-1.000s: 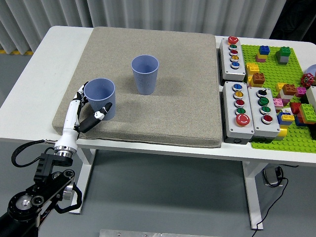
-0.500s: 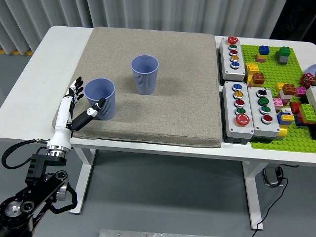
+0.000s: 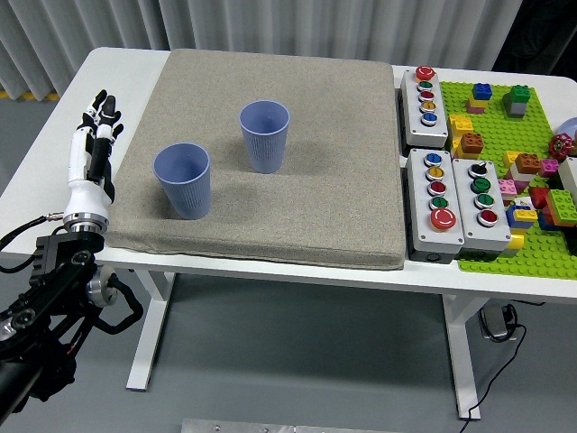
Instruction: Pick cup pour cup place
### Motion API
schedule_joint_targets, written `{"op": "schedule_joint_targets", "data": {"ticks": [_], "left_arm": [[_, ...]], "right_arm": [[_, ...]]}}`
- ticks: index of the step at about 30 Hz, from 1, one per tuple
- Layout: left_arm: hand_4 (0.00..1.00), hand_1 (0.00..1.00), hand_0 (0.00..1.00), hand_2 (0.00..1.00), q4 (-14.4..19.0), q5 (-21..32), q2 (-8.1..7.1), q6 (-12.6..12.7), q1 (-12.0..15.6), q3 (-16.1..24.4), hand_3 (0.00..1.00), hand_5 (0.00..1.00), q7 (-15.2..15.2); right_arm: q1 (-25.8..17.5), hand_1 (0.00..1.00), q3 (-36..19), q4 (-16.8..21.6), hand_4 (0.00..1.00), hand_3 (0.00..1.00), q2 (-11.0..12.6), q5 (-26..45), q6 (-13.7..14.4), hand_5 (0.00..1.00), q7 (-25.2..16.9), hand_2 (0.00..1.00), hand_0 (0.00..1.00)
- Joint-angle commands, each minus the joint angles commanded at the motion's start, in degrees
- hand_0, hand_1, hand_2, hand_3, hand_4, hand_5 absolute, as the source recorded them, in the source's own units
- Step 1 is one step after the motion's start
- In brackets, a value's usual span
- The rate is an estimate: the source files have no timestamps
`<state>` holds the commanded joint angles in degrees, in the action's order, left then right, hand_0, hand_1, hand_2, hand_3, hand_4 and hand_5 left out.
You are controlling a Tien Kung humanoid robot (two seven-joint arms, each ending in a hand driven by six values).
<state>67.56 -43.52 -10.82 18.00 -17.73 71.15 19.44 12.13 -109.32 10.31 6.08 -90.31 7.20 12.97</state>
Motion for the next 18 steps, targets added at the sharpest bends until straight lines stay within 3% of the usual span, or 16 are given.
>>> {"op": "schedule_joint_targets", "data": {"ticks": [4,7,18], "left_arm": [[0.750,0.834,0.826,0.839,-4.0,6.2,0.36,-4.6,-1.8,1.6,0.789,0.998,-1.1],[0.750,0.834,0.826,0.839,-4.7,6.0,0.94,-5.9,-1.8,1.7,0.789,0.998,-1.5],[0.758,0.833,0.825,0.839,-3.6,2.3,1.54,-6.4,-0.9,2.0,0.791,0.998,-2.4]], "right_arm": [[-0.2,0.633,0.1,0.0,0.002,0.592,-0.1,-0.2,0.0,0.250,0.1,0.596,0.698],[-0.3,0.633,0.1,0.0,0.002,0.592,-0.2,-0.4,-0.1,0.250,0.2,0.596,0.698],[-0.4,0.633,1.0,0.0,0.002,0.592,0.0,1.1,0.2,0.245,-0.1,0.595,0.698]]}}
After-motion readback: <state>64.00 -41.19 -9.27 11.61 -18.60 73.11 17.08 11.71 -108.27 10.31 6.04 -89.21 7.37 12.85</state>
